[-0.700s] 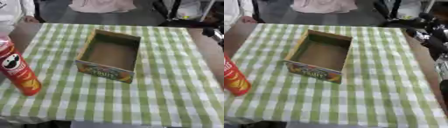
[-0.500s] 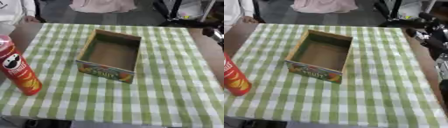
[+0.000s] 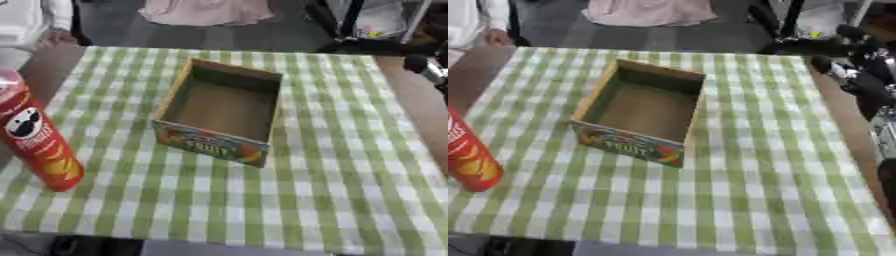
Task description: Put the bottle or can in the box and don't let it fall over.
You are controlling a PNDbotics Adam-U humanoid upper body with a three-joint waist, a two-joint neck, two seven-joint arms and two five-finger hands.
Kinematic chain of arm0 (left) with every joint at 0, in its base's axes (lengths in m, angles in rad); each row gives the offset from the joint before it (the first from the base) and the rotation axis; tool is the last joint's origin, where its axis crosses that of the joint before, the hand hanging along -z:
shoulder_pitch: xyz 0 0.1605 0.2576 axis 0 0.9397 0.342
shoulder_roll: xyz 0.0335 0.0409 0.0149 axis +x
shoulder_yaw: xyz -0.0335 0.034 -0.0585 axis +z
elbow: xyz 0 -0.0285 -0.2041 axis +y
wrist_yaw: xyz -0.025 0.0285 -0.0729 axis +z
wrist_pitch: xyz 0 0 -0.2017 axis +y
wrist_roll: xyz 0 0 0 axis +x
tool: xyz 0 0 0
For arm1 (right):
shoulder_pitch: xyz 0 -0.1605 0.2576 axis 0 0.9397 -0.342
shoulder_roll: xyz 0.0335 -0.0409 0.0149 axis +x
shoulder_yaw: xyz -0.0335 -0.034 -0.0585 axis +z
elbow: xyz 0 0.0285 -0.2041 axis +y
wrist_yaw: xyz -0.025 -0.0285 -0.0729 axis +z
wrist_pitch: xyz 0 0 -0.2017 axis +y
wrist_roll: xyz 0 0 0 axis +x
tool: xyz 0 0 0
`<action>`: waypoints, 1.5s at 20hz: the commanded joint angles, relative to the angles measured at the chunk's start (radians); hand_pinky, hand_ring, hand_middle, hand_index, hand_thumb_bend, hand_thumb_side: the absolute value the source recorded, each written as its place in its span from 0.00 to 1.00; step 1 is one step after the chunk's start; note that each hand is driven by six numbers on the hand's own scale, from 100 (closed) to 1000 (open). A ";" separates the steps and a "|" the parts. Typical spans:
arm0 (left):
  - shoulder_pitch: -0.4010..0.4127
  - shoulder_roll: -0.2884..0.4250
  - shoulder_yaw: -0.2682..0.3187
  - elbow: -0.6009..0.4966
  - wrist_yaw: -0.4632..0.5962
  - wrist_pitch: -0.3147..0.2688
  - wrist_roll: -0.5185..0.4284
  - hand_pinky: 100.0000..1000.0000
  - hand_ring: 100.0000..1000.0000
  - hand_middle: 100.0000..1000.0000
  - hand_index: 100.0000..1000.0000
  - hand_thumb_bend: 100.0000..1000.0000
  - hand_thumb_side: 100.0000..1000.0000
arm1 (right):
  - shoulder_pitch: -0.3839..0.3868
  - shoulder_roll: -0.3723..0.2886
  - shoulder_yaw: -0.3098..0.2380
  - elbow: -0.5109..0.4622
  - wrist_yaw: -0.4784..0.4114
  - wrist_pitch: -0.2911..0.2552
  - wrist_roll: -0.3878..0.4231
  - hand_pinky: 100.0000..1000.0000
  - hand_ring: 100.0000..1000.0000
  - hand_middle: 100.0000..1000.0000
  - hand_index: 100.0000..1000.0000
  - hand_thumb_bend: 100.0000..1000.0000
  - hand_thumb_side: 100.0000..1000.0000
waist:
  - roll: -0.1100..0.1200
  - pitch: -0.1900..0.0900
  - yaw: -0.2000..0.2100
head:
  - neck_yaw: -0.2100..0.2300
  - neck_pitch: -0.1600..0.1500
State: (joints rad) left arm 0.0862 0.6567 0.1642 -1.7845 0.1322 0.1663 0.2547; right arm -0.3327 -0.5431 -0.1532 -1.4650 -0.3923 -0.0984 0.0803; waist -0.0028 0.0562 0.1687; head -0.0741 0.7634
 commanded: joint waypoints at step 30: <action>-0.064 0.006 -0.028 0.111 0.033 -0.059 -0.102 0.84 0.89 0.82 0.86 1.00 0.41 | -0.008 -0.020 -0.007 -0.013 -0.007 0.008 -0.008 0.63 0.82 0.92 0.84 0.73 0.18 | 0.001 -0.004 -0.007 | 0.050 -0.001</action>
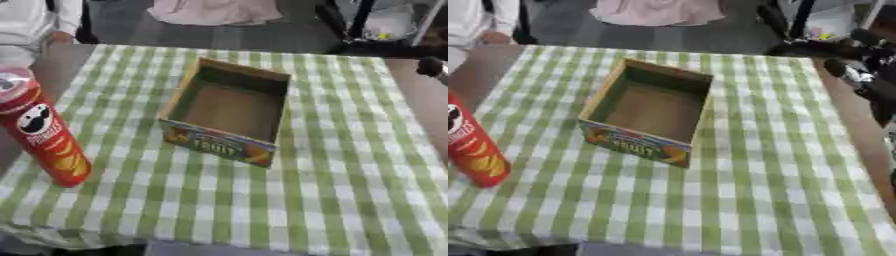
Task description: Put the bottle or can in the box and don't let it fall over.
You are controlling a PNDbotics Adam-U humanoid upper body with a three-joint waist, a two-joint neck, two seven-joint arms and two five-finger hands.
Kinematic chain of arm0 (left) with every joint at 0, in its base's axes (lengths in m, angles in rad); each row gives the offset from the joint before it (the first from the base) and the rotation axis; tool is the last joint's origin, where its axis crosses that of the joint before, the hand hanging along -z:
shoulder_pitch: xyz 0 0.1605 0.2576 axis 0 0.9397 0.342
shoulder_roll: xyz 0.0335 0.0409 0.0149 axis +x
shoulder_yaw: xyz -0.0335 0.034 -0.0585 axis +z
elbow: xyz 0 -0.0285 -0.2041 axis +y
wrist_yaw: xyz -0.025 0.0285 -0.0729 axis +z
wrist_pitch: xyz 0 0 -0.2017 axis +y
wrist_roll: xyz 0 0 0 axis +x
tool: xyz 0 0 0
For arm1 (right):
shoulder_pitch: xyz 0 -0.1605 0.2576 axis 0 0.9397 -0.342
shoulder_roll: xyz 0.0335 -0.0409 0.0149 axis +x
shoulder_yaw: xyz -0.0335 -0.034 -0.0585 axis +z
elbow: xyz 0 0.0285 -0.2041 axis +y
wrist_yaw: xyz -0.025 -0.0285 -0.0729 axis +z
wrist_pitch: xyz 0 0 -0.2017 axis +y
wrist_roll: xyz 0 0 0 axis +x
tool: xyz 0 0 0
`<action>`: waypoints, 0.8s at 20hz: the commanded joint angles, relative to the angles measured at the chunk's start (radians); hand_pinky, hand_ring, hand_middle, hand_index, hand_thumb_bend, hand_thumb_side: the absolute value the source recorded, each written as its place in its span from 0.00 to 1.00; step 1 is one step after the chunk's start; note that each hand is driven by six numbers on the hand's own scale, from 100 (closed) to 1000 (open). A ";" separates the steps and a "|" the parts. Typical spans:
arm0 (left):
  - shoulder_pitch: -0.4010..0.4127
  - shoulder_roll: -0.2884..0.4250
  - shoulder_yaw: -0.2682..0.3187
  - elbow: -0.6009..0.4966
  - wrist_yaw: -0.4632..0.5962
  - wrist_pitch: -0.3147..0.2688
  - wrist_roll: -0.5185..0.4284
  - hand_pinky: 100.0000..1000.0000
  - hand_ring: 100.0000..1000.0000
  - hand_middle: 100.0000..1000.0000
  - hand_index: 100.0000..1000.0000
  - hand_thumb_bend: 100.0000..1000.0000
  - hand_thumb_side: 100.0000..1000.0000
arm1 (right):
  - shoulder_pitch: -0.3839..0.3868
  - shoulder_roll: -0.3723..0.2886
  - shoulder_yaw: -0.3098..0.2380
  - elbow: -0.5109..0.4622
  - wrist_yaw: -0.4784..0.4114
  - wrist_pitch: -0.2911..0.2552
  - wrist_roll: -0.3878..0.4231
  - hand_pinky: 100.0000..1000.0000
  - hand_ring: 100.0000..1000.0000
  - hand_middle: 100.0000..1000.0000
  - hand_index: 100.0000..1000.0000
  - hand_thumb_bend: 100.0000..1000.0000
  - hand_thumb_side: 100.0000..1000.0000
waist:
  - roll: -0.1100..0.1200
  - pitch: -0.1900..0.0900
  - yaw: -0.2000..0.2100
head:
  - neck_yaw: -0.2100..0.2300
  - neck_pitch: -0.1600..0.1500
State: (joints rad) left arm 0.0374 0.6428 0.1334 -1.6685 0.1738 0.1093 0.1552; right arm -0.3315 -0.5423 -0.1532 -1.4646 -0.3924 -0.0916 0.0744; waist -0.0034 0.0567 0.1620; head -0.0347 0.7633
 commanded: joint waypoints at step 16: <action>-0.077 0.016 -0.032 0.029 -0.054 0.027 -0.017 0.84 0.88 0.81 0.85 0.99 0.39 | -0.010 -0.016 -0.004 -0.015 -0.010 0.003 0.001 0.63 0.82 0.92 0.84 0.73 0.18 | 0.000 -0.006 0.000 | 0.061 -0.025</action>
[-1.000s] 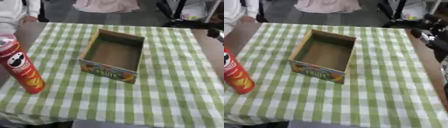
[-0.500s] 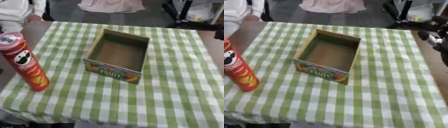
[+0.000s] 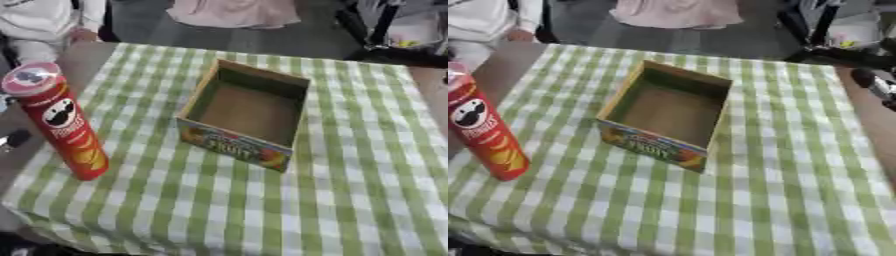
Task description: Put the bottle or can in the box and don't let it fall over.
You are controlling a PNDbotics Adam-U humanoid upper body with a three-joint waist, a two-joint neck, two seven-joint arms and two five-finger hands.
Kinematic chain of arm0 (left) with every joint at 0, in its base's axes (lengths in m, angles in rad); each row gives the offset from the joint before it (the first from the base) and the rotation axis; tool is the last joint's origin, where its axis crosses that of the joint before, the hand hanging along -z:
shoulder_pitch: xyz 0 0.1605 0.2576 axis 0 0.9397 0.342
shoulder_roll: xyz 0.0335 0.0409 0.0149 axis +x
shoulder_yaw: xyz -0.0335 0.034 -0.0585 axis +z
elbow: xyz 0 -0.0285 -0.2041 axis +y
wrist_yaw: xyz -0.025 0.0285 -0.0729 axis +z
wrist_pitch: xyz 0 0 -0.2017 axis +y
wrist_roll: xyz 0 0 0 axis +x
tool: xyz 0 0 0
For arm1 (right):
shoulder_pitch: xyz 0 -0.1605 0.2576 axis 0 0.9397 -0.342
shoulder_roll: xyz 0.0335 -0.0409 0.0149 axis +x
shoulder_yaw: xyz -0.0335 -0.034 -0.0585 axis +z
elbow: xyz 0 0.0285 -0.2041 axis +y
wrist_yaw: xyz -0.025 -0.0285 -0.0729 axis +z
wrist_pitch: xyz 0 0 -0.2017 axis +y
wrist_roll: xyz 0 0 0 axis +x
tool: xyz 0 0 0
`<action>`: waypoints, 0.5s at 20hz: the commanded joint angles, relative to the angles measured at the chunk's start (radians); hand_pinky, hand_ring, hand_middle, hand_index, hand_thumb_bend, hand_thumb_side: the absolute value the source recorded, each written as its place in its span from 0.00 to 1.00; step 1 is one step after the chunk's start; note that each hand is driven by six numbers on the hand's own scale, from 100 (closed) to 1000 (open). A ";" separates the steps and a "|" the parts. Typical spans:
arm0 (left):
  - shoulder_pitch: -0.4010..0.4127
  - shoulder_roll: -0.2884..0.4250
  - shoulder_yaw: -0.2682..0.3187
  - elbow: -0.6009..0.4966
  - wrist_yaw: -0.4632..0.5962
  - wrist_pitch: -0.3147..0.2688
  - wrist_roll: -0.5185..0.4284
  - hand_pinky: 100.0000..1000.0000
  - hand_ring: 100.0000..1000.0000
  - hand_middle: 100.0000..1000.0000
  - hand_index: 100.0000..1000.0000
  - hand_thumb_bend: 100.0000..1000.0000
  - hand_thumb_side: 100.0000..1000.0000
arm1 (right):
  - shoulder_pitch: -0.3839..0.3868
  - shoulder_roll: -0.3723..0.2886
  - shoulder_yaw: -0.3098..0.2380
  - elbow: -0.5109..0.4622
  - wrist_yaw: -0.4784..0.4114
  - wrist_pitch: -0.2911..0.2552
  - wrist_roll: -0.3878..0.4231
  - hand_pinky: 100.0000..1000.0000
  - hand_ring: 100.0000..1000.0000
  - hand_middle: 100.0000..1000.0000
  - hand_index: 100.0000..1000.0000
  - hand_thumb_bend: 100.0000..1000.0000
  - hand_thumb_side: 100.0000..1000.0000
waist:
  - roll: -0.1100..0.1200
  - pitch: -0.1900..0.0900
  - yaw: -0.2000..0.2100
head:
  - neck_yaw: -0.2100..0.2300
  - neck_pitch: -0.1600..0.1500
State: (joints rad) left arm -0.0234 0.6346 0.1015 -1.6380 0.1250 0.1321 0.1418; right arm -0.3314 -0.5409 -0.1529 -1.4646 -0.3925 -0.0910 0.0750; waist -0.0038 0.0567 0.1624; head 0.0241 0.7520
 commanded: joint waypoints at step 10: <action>-0.047 0.014 -0.022 0.039 -0.010 0.027 -0.017 0.84 0.90 0.82 0.85 0.99 0.39 | -0.009 -0.013 -0.003 -0.017 -0.013 0.004 0.000 0.63 0.82 0.92 0.83 0.72 0.18 | 0.001 -0.004 -0.004 | 0.003 -0.023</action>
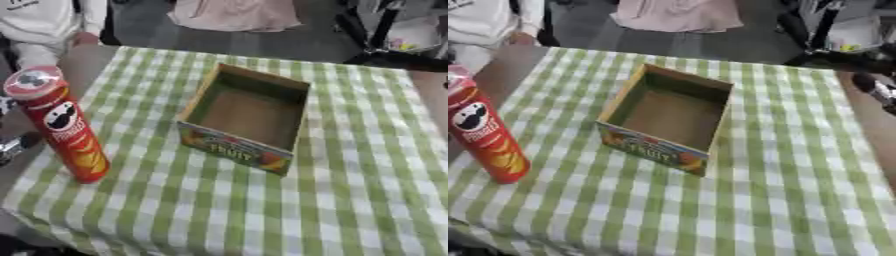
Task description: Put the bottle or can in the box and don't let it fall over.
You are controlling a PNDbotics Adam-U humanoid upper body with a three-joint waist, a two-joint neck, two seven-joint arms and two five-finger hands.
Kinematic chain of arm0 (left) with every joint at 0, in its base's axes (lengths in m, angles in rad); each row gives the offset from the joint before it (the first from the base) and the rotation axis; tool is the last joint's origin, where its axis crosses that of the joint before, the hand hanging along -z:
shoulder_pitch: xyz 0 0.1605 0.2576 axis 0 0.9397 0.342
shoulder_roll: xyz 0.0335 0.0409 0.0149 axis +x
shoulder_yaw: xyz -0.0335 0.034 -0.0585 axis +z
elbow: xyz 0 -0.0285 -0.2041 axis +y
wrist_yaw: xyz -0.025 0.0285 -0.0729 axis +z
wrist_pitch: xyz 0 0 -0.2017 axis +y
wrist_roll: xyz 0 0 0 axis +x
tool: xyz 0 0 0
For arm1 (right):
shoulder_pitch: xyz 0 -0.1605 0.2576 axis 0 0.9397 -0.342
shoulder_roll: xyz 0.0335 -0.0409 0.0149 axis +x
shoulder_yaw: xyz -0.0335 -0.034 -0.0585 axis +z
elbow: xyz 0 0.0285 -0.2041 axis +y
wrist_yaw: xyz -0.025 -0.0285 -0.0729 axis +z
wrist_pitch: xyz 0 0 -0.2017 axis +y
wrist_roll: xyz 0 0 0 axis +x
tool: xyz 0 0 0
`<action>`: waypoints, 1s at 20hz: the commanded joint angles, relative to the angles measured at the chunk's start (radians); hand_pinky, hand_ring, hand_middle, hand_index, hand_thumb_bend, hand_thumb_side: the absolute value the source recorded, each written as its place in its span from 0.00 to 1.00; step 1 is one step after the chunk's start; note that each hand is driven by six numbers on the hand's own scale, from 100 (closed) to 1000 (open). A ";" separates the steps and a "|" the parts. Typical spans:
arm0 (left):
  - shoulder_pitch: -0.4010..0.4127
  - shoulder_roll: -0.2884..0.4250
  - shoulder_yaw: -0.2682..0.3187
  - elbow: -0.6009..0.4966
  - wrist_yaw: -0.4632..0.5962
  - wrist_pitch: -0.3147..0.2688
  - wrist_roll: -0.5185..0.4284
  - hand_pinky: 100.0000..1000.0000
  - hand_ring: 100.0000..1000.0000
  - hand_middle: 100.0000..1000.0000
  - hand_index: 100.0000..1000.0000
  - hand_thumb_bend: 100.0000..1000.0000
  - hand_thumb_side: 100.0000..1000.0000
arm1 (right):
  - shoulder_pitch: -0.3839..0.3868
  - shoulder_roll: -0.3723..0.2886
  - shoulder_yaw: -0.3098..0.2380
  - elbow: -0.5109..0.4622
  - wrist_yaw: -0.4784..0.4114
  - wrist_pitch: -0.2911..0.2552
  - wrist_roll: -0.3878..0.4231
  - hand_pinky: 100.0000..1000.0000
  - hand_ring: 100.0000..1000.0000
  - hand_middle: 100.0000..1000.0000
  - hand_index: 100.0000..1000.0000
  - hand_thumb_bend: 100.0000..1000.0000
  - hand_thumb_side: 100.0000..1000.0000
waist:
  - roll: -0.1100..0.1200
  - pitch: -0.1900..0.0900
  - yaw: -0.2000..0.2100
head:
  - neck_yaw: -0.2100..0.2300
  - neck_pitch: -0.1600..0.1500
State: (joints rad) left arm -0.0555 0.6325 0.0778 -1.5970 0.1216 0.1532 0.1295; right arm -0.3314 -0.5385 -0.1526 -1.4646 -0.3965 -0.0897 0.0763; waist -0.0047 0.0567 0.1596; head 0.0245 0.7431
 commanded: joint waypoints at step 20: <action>-0.073 -0.012 -0.032 0.053 0.012 -0.022 -0.075 0.85 0.91 0.83 0.84 1.00 0.39 | -0.008 -0.005 -0.002 -0.017 -0.012 0.007 -0.001 0.63 0.82 0.92 0.83 0.72 0.18 | 0.001 -0.002 -0.007 | 0.015 -0.020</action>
State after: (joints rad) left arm -0.1162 0.6035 0.0411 -1.5356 0.1316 0.1345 0.0609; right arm -0.3278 -0.5235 -0.1480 -1.4646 -0.4013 -0.0839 0.0755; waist -0.0059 0.0602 0.1537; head 0.0356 0.7340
